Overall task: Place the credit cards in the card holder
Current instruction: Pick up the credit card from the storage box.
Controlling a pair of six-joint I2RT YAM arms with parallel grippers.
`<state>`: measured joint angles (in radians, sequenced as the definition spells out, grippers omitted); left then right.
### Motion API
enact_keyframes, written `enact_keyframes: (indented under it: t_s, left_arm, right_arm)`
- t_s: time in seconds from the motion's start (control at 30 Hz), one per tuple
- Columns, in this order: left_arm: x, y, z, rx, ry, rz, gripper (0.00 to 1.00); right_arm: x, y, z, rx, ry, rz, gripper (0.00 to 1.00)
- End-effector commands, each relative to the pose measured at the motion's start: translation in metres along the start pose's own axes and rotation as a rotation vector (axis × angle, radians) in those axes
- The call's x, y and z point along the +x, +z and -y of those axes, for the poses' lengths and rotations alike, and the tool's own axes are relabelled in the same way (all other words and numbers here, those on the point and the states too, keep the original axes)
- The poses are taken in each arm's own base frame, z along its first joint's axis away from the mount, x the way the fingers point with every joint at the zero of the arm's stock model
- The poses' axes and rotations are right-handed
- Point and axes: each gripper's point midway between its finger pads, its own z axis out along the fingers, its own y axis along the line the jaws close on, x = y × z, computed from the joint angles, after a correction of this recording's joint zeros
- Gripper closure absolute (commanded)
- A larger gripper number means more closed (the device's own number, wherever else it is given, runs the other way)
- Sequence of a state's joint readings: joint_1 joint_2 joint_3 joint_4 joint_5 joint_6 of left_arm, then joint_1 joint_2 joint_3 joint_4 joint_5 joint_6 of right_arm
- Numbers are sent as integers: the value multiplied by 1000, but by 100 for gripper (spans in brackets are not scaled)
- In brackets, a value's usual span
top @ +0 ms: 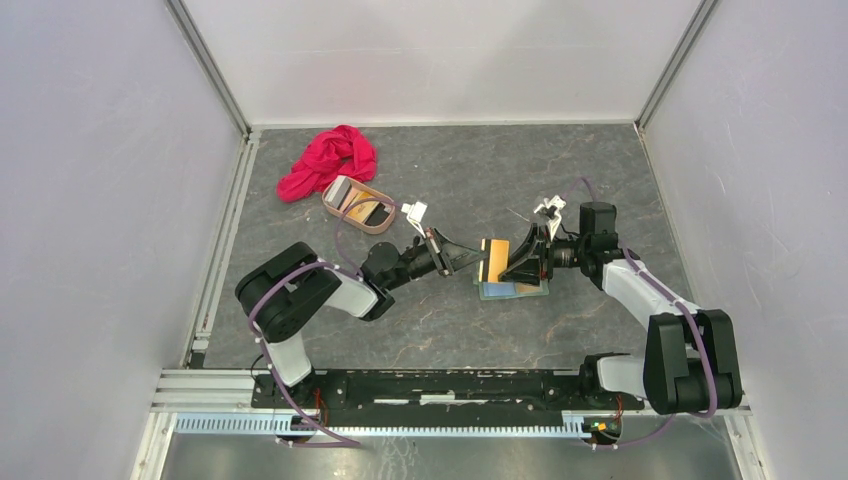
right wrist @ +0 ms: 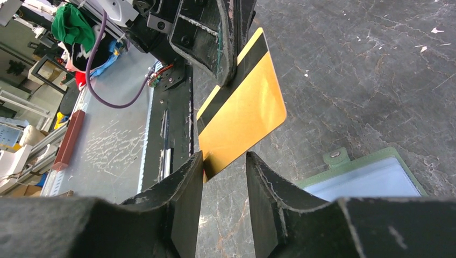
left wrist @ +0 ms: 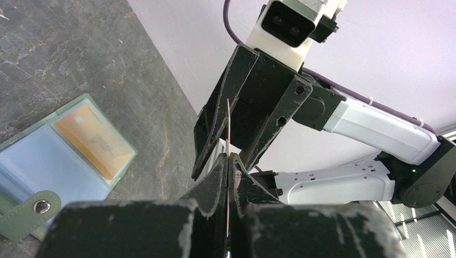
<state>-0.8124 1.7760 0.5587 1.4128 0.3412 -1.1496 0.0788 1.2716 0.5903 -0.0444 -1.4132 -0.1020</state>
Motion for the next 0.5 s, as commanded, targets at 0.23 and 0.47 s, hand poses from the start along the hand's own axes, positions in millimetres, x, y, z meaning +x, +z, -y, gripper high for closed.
enact_keyframes:
  t_s: [0.23, 0.47]
  left_arm:
    - [-2, -2, -2, 2, 97, 45, 98]
    - [1, -17, -25, -67, 38, 98, 98]
  right_arm:
    - [-13, -11, 23, 146, -140, -65, 54]
    - [-29, -56, 50, 382, -225, -37, 54]
